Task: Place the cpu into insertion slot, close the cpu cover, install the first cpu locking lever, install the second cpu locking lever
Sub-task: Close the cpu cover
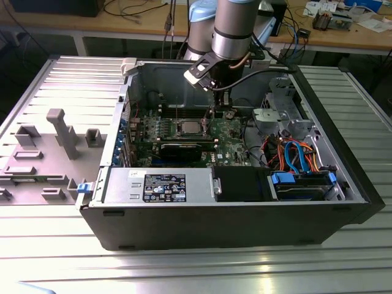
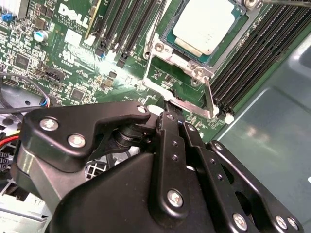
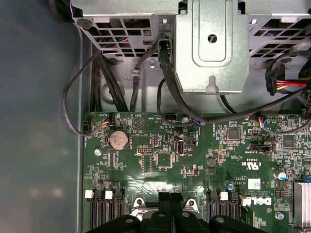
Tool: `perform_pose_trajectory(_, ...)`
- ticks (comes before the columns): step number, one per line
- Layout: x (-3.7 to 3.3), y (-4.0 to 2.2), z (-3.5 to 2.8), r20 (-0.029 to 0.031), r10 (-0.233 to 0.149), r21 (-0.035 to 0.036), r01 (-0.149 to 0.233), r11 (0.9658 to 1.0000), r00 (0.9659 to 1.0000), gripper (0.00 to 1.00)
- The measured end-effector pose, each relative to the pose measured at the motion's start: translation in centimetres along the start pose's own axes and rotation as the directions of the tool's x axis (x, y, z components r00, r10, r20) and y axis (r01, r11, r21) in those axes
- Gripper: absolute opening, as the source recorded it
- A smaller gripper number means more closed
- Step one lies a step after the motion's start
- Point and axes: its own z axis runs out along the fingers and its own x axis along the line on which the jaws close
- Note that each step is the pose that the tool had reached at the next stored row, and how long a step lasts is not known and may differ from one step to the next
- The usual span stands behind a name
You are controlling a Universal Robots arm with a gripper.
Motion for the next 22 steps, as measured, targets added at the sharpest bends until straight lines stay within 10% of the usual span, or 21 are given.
perform_pose_trajectory(22,0.01,-0.82,0.0,0.0,0.0,0.0,0.0,1.0,1.0,0.11)
